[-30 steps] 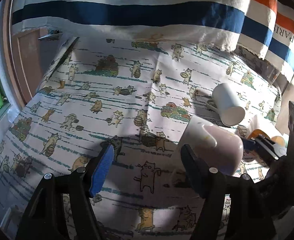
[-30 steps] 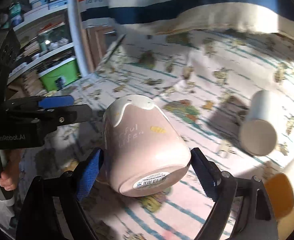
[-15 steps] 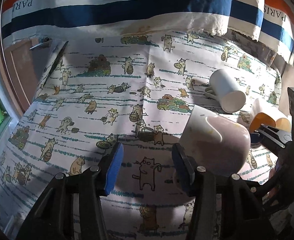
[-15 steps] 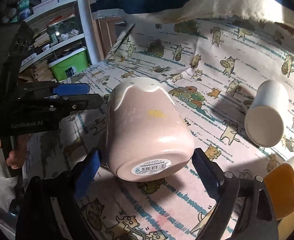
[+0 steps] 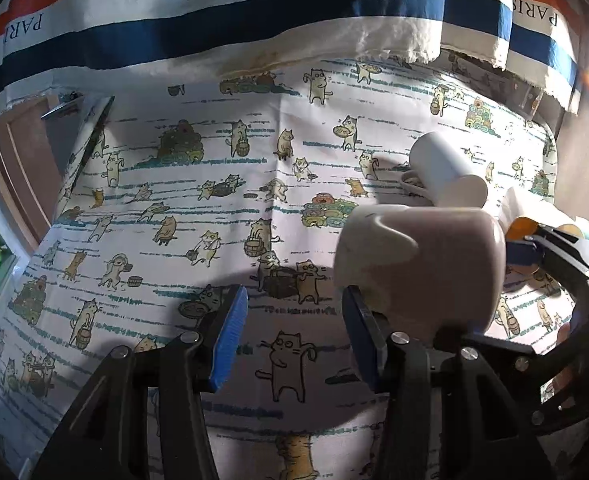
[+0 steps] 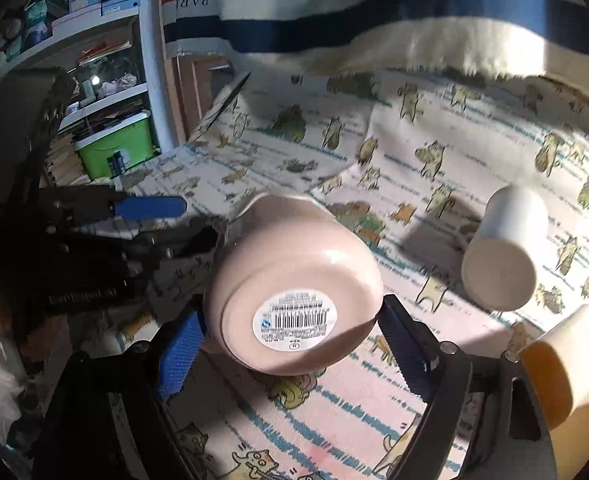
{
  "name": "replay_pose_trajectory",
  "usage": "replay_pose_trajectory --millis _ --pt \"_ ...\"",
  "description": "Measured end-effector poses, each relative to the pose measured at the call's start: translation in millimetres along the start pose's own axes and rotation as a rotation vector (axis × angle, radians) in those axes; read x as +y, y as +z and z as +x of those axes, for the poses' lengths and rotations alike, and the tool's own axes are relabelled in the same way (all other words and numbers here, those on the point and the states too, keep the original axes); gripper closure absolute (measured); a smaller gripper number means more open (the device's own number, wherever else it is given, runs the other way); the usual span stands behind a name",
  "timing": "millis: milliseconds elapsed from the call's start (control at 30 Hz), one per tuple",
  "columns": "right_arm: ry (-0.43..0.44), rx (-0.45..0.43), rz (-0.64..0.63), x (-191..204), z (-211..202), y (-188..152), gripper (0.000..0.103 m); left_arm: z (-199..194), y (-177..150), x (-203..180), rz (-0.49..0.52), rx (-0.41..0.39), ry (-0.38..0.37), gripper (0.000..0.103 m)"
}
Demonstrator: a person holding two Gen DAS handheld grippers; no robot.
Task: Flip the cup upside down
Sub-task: 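Lower the inverted pink mug rim-first onto the cloth with the left tool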
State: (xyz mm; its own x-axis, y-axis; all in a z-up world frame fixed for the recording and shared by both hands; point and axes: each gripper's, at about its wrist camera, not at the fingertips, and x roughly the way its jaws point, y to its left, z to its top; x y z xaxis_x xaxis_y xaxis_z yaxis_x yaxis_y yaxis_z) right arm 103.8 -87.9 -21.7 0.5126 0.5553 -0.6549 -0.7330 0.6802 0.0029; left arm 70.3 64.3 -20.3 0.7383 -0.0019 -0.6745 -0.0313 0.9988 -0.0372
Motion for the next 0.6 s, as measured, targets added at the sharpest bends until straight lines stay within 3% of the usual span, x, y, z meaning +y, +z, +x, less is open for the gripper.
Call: replay_pose_trajectory --millis 200,600 --pt "-0.055 -0.028 0.000 3 -4 6 0.017 -5 2 -2 0.001 -0.025 -0.007 0.056" --pt "-0.080 -0.031 0.026 5 5 22 0.017 -3 3 2 -0.010 -0.045 -0.017 0.056"
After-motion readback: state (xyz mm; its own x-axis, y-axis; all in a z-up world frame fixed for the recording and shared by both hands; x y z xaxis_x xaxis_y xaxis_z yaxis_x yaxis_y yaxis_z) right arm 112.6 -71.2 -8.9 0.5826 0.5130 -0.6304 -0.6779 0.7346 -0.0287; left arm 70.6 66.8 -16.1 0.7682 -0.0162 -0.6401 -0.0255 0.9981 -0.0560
